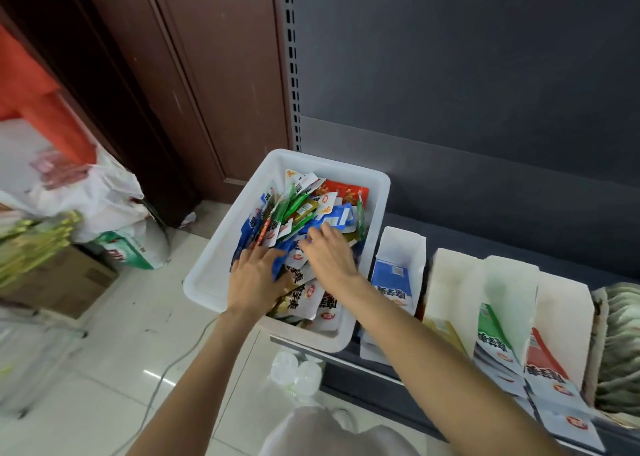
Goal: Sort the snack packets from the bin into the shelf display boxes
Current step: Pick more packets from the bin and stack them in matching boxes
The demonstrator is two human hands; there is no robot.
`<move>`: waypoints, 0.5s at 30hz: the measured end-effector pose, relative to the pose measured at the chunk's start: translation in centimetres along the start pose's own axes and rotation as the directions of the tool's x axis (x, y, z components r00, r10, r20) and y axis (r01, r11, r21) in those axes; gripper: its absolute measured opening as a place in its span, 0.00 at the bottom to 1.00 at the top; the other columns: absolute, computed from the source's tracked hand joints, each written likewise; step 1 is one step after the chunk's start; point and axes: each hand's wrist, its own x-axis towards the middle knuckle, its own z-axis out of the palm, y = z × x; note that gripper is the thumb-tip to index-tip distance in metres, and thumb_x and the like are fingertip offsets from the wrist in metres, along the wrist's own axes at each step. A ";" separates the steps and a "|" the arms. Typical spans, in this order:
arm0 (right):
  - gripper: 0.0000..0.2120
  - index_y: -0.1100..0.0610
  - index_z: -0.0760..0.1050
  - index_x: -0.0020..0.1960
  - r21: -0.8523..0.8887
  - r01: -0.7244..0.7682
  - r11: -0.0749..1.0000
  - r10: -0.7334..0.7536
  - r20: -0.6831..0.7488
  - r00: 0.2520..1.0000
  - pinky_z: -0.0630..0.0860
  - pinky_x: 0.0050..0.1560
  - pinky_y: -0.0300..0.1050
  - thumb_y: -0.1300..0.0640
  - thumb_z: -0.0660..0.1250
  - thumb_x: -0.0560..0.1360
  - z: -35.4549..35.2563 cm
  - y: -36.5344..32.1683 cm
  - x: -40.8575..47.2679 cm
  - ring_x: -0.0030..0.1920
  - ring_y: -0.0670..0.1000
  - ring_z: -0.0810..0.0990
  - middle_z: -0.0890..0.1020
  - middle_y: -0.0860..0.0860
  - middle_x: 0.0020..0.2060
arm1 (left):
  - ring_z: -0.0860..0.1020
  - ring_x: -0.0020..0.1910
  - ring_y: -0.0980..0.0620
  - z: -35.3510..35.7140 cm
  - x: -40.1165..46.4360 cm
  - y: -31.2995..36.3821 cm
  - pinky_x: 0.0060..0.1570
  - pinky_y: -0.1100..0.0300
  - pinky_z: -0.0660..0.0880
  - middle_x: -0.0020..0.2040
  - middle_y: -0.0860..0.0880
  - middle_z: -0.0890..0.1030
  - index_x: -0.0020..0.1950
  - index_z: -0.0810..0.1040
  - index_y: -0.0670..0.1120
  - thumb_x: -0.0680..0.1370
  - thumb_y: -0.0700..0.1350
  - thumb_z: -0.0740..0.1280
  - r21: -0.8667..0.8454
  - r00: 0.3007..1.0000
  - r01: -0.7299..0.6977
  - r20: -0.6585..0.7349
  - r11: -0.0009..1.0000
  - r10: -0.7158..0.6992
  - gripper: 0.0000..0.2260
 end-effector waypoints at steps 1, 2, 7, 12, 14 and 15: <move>0.17 0.59 0.73 0.64 -0.038 0.028 0.999 -0.028 0.007 1.000 0.68 0.60 0.50 0.64 0.65 0.75 0.3 0.1 0.6 0.59 0.57 0.69 0.75 0.56 0.59 | 0.70 0.63 0.47 0.1 0.0 0.0 0.64 0.51 0.68 0.64 0.50 0.76 0.66 0.73 0.53 0.74 0.55 0.68 -0.002 1.000 0.012 0.020 1.000 -0.012 0.21; 0.16 0.58 0.75 0.63 -0.039 0.056 0.998 -0.055 0.010 0.998 0.68 0.60 0.49 0.63 0.65 0.76 0.5 0.2 1.0 0.59 0.57 0.69 0.75 0.56 0.59 | 0.72 0.62 0.47 0.1 0.0 -0.1 0.63 0.51 0.69 0.62 0.50 0.77 0.65 0.74 0.53 0.75 0.55 0.68 -0.018 0.999 0.023 0.025 1.000 -0.022 0.19; 0.04 0.58 0.80 0.49 0.319 0.030 0.947 0.060 -0.269 0.961 0.76 0.44 0.42 0.60 0.69 0.75 -1.1 1.5 -0.3 0.45 0.51 0.78 0.83 0.51 0.44 | 0.78 0.49 0.60 -2.5 -0.3 0.8 0.50 0.66 0.73 0.53 0.53 0.81 0.57 0.79 0.50 0.80 0.50 0.62 -0.592 0.947 0.075 -0.209 0.803 -0.243 0.10; 0.03 0.56 0.75 0.47 0.894 -0.226 0.386 0.572 -0.039 0.819 0.70 0.32 0.29 0.57 0.64 0.78 -5.1 3.2 -4.1 0.33 0.39 0.77 0.80 0.44 0.38 | 0.77 0.57 0.61 -6.3 -1.1 2.6 0.55 0.66 0.72 0.58 0.53 0.80 0.61 0.77 0.51 0.78 0.53 0.63 -0.943 0.980 0.148 0.099 0.298 -0.175 0.13; 0.04 0.57 0.75 0.45 0.961 -0.259 0.095 0.616 0.148 0.774 0.73 0.32 0.33 0.59 0.65 0.78 -6.2 3.8 -5.0 0.30 0.40 0.77 0.80 0.47 0.35 | 0.78 0.57 0.58 -6.5 -1.2 3.3 0.54 0.65 0.74 0.57 0.54 0.81 0.61 0.76 0.51 0.75 0.54 0.65 -0.936 0.984 0.151 0.174 0.319 0.044 0.16; 0.04 0.60 0.76 0.46 0.965 -0.263 0.002 0.613 0.206 0.762 0.74 0.32 0.34 0.59 0.65 0.78 -6.5 3.9 -5.3 0.29 0.40 0.76 0.80 0.49 0.34 | 0.79 0.55 0.57 -6.5 -1.3 3.9 0.52 0.66 0.75 0.56 0.53 0.81 0.60 0.77 0.49 0.74 0.52 0.67 -0.936 0.977 0.130 0.176 0.326 0.118 0.16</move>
